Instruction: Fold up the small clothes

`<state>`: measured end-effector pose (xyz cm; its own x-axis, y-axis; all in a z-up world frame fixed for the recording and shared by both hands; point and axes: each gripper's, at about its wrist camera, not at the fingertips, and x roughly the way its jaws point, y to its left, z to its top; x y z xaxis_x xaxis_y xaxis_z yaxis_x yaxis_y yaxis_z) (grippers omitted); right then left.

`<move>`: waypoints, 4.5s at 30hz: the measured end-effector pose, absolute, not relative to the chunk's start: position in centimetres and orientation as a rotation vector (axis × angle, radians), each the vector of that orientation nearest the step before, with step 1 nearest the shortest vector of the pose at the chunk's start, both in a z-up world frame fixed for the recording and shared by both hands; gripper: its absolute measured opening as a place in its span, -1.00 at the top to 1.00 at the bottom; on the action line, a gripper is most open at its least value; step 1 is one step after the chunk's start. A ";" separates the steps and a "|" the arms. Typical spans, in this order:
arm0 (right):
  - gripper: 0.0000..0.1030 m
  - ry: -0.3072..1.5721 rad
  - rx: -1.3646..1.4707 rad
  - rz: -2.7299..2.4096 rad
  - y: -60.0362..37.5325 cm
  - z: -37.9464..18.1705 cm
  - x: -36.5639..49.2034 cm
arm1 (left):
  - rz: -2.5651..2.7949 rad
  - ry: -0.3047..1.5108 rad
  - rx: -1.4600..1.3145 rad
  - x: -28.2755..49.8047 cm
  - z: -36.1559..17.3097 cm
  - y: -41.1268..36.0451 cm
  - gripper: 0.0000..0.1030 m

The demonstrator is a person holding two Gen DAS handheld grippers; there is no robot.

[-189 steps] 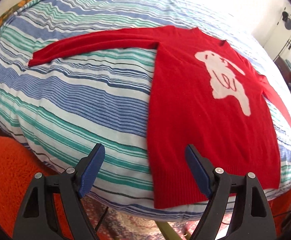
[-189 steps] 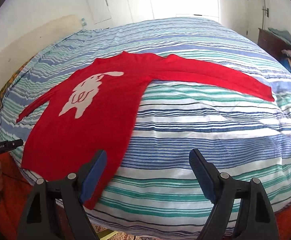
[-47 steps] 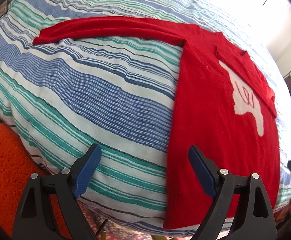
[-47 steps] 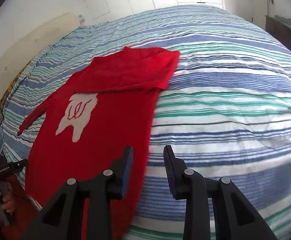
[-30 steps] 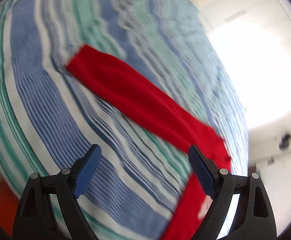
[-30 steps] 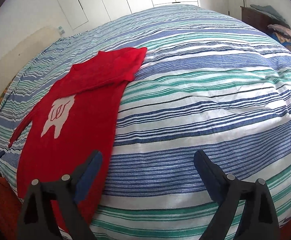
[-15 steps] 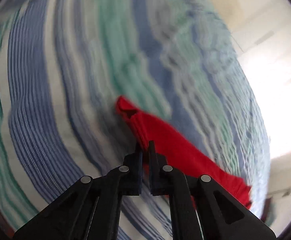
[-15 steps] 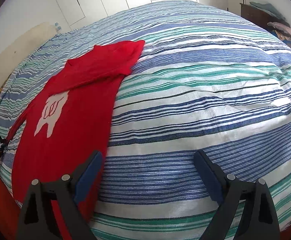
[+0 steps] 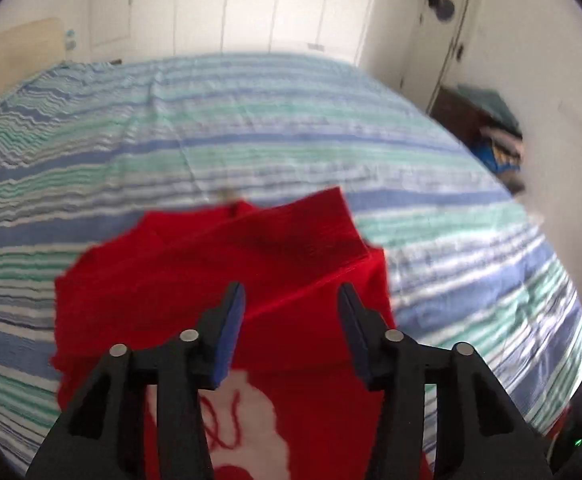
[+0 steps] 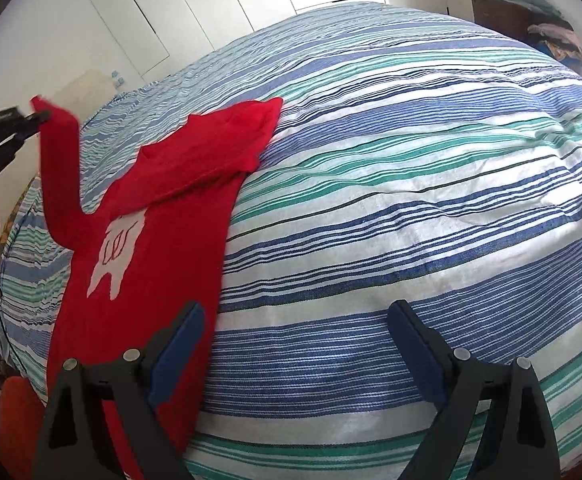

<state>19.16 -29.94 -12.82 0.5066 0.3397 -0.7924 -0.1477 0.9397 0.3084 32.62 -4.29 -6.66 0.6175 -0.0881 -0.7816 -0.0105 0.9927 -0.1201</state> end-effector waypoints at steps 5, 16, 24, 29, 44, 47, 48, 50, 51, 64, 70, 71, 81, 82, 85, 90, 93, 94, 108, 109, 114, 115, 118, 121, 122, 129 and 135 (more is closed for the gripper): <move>-0.78 0.988 0.247 0.278 -31.4 -12.6 19.2 | -0.052 1.021 -0.069 26.4 -10.1 -1.1 0.04; -0.79 1.007 0.251 0.257 -31.1 -13.6 19.6 | 0.142 1.016 -0.152 22.3 -9.4 18.9 -0.25; -0.79 1.015 0.208 0.243 -30.6 -13.9 19.7 | 0.255 1.068 0.109 28.9 -14.9 16.7 0.27; -0.79 1.021 0.185 0.240 -30.4 -14.1 19.7 | 0.368 0.957 -0.151 26.9 -13.7 21.4 0.87; -0.83 1.038 0.115 0.241 -29.8 -15.0 20.2 | 0.440 1.039 -0.357 19.9 -13.9 26.0 0.04; -0.87 1.040 0.105 0.244 -29.6 -15.1 20.1 | 0.438 1.025 -0.418 16.9 -12.8 26.1 -0.10; -0.89 1.043 0.097 0.246 -29.5 -15.2 20.1 | 0.431 1.016 -0.451 15.7 -12.3 25.9 -0.18; -0.92 1.046 0.077 0.246 -29.2 -15.4 20.1 | 0.405 0.993 -0.521 13.5 -11.6 24.9 -0.27; -0.93 1.046 0.069 0.245 -29.1 -15.4 20.1 | 0.393 0.984 -0.540 12.7 -11.4 24.4 -0.33; -0.95 1.012 0.131 0.266 -29.8 -15.9 19.4 | 0.376 1.009 -0.503 8.3 -12.3 18.4 -0.52; -0.98 0.989 0.152 0.291 -30.2 -16.0 19.1 | 0.420 1.005 -0.558 7.4 -12.8 20.1 -0.54; -0.98 0.985 0.162 0.298 -30.4 -16.0 19.0 | 0.434 1.010 -0.574 7.1 -13.2 20.5 -0.54; -1.00 0.967 0.176 0.313 -30.6 -16.2 18.8 | 0.453 1.008 -0.597 6.9 -14.0 21.1 -0.55; -1.00 0.965 0.171 0.312 -30.5 -16.2 18.7 | 0.455 1.012 -0.594 6.9 -14.1 21.1 -0.55; -1.00 0.960 0.167 0.315 -30.4 -16.2 18.7 | 0.456 1.021 -0.592 7.2 -14.5 21.0 -0.63; -1.00 0.954 0.167 0.320 -30.4 -16.3 18.6 | 0.459 1.032 -0.584 7.6 -14.8 20.9 -0.70; -1.00 0.950 0.160 0.320 -30.3 -16.3 18.5 | 0.458 1.037 -0.574 7.7 -14.9 20.8 -0.73; -1.00 0.950 0.158 0.320 -30.3 -16.3 18.5 | 0.458 1.040 -0.571 7.8 -14.9 20.8 -0.74; -1.00 0.946 0.148 0.319 -30.1 -16.4 18.5 | 0.466 1.051 -0.550 8.3 -15.1 20.4 -0.81; -1.00 0.945 0.148 0.319 -30.1 -16.4 18.5 | 0.467 1.052 -0.549 8.4 -15.2 20.4 -0.81; -1.00 0.945 0.147 0.319 -30.1 -16.4 18.5 | 0.469 1.056 -0.541 8.5 -15.2 20.3 -0.84; -1.00 0.944 0.147 0.320 -30.1 -16.4 18.5 | 0.470 1.057 -0.539 8.5 -15.2 20.3 -0.84; -1.00 0.944 0.147 0.320 -30.1 -16.4 18.5 | 0.471 1.059 -0.534 8.6 -15.3 20.2 -0.85; -1.00 0.943 0.145 0.320 -30.0 -16.4 18.5 | 0.471 1.060 -0.534 8.6 -15.3 20.2 -0.86; -1.00 0.943 0.143 0.320 -30.0 -16.4 18.5 | 0.471 1.060 -0.534 8.6 -15.3 20.3 -0.86; -1.00 0.941 0.139 0.321 -30.0 -16.4 18.6 | 0.472 1.063 -0.528 8.7 -15.4 20.3 -0.87; -1.00 0.940 0.135 0.321 -30.1 -16.5 18.7 | 0.474 1.069 -0.518 8.8 -15.4 20.1 -0.88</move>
